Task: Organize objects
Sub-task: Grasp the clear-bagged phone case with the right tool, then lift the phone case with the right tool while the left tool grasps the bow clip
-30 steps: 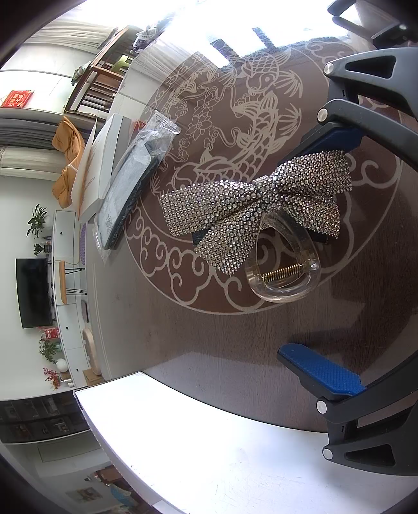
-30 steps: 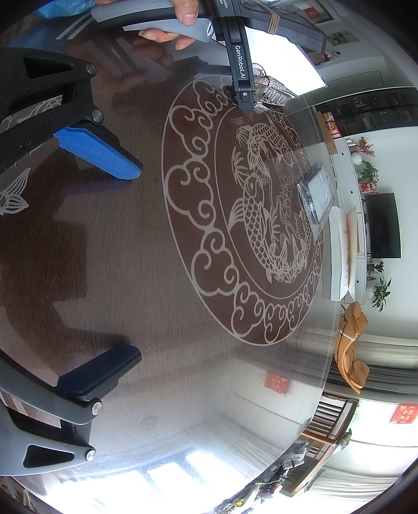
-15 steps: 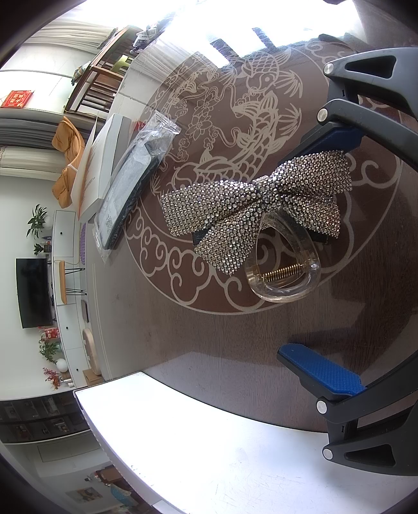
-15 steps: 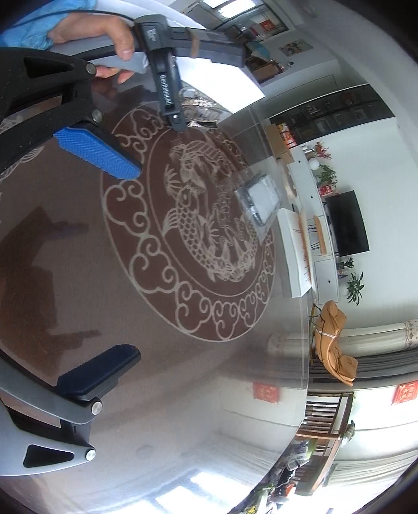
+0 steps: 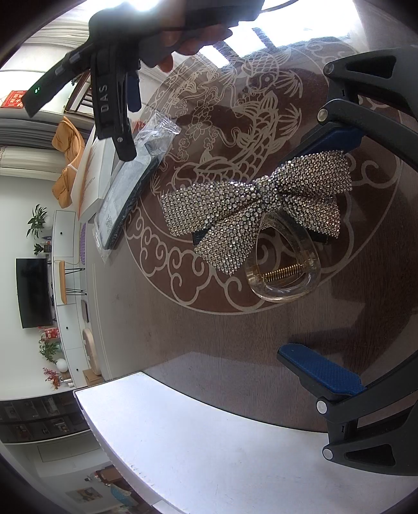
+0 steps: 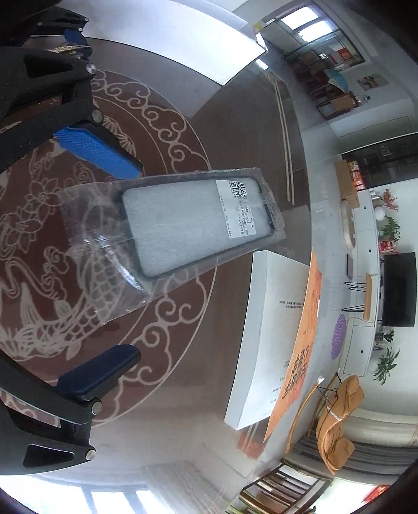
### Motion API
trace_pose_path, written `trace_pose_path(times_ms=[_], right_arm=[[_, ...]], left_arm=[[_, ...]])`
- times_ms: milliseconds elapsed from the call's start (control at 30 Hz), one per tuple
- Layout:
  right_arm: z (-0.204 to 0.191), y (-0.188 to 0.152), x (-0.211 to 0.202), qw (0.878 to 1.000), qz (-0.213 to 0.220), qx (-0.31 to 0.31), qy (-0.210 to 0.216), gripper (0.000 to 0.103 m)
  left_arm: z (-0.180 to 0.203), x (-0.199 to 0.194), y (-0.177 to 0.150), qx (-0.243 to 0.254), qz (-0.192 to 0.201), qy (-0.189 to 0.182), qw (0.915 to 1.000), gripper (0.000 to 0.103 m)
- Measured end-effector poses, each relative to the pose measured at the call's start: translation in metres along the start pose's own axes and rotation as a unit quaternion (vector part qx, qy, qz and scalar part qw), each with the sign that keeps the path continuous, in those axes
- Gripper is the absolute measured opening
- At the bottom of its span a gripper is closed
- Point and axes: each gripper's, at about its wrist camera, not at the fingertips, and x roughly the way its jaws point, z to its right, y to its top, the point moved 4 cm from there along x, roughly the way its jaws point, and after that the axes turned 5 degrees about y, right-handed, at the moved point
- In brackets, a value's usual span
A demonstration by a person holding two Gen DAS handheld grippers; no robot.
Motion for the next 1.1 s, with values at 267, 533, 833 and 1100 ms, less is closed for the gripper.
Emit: trace_pose_path(times_ms=[267,533,833,1100], right_arm=[[-0.025,0.012,0.044,0.998,-0.047,-0.038,-0.002,0.103],[-0.028,-0.020,0.020,0.999,-0.006,-0.031,-0.016,0.079],[-0.008,-0.180,-0.078,0.995,0.048,0.049,-0.078,0.079],[-0.037,-0.281,-0.138,0.989,0.071,0.080,-0.102,0.086]], left_arm=[[0.000,0.000,0.000,0.000,0.000,0.000,1.0000,0.103],[0.001,0.001,0.001,0.000,0.000,0.000,1.0000,0.103],[0.001,0.001,0.001,0.000,0.000,0.000,1.0000,0.103],[0.001,0.001,0.001,0.000,0.000,0.000,1.0000,0.103]])
